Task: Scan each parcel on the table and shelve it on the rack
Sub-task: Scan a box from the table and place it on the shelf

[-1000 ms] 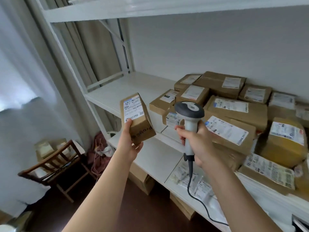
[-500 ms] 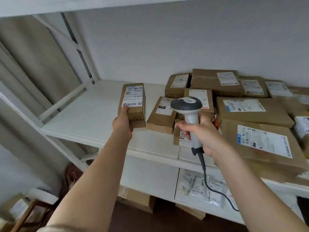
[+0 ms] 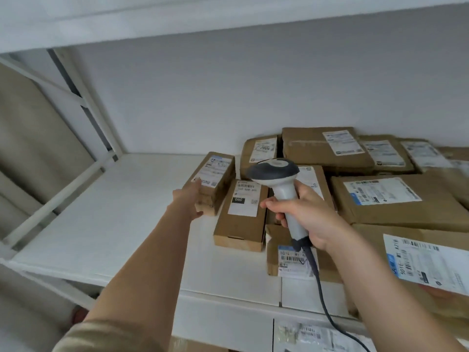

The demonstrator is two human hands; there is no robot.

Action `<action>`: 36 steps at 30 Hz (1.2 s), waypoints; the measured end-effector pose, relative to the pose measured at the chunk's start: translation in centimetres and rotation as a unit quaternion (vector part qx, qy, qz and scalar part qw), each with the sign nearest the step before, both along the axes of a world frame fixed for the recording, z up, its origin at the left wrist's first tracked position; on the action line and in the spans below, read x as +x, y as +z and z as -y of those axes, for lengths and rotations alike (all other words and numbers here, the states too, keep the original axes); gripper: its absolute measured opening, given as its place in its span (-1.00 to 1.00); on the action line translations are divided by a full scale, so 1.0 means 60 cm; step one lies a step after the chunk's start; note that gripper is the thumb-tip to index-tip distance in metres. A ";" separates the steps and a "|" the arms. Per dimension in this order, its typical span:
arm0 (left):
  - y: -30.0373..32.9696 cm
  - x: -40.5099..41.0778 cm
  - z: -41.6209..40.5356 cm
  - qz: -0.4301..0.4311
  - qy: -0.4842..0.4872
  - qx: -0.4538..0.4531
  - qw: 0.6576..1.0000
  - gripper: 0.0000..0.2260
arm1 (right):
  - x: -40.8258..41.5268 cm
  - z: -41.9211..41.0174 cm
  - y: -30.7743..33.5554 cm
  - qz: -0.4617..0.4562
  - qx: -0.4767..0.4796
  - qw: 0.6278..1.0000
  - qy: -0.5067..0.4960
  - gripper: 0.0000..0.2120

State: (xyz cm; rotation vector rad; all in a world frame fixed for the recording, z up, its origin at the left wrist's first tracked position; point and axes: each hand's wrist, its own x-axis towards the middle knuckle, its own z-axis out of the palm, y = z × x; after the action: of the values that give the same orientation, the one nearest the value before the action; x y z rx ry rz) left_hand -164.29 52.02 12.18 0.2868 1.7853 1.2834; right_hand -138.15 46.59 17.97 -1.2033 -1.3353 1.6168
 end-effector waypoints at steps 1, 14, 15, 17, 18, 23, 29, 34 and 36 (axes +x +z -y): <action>-0.007 -0.002 -0.019 -0.008 0.005 -0.002 1.000 -0.54 | 0.000 -0.010 0.001 -0.001 -0.002 1.000 -0.001 -0.68; -0.016 0.070 -0.148 0.013 -0.061 0.033 0.997 -0.73 | 0.021 -0.038 0.014 -0.019 -0.024 0.996 -0.080 -0.70; -0.012 0.079 -0.146 0.017 -0.082 0.033 0.996 -0.77 | 0.021 -0.035 0.016 -0.020 -0.023 0.996 -0.085 -0.70; -0.005 0.093 -0.138 -0.005 -0.126 0.009 0.992 -0.91 | 0.022 -0.028 0.019 -0.018 -0.021 0.995 -0.096 -0.70; 0.002 0.098 -0.130 -0.019 -0.137 0.002 0.990 -0.84 | 0.021 -0.024 0.020 -0.016 -0.019 0.994 -0.103 -0.70; 0.023 0.076 -0.113 -0.092 -0.092 0.034 0.991 -0.79 | 0.019 0.005 0.031 -0.006 0.007 0.991 -0.132 -0.69; 0.077 0.137 -0.071 -0.212 -0.100 0.203 0.951 -0.66 | 0.043 0.070 0.046 -0.004 0.044 0.978 -0.204 -0.74; 0.105 0.271 -0.020 -0.179 -0.218 0.316 0.906 -0.66 | 0.098 0.147 0.056 -0.012 0.060 0.954 -0.293 -0.76; 0.112 0.334 0.003 -0.146 -0.262 0.337 0.892 -0.65 | 0.132 0.185 0.056 -0.006 0.065 0.941 -0.333 -0.74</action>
State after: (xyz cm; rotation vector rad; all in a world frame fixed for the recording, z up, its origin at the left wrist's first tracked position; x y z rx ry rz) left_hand -144.24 51.84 18.90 1.3175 1.2800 1.4543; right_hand -130.23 35.46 21.34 -1.3654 -0.8642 1.0295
